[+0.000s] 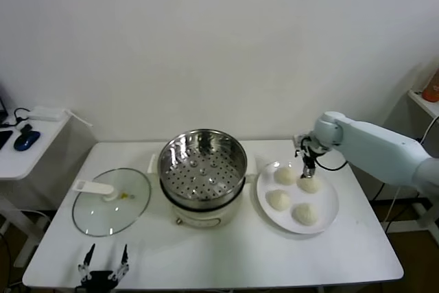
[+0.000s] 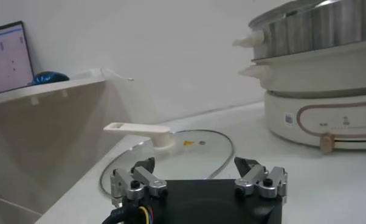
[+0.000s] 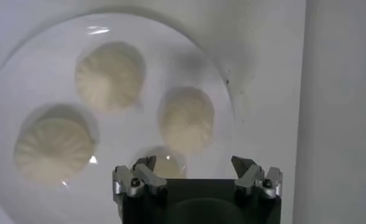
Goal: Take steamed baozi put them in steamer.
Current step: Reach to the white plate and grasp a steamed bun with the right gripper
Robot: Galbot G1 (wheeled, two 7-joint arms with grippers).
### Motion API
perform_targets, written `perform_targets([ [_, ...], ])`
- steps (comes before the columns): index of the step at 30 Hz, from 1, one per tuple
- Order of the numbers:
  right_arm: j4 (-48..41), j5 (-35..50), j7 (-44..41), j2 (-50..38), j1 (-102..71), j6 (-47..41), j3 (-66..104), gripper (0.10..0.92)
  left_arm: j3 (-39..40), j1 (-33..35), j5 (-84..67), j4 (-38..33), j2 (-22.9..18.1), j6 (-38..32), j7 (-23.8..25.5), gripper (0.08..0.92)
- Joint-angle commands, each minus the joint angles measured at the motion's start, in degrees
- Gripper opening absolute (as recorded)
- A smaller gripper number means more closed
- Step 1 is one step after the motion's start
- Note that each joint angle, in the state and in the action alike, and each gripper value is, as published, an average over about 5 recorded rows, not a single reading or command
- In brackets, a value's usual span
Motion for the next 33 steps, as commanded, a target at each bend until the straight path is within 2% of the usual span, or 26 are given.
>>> perform_targets([
  [1,-6.03,0.04,-1.31,3.79,-3.33,2.02,2.77,0.823,-0.03,0.01,0.97,0.59,-0.08,-0.53,0.09,0.823],
  [20,-11.81,-1.98,-1.82,7.77,-5.5,3.37,5.34,0.821,-0.63,0.15,1.82,1.38,-0.11,-1.15,-0.16,0.823],
  [33,-11.59,-1.84,-2.21,7.85,-4.97,3.78,5.22,0.613,-0.75,-0.09,2.32,2.38,-0.17,-1.97,-0.39,0.823],
])
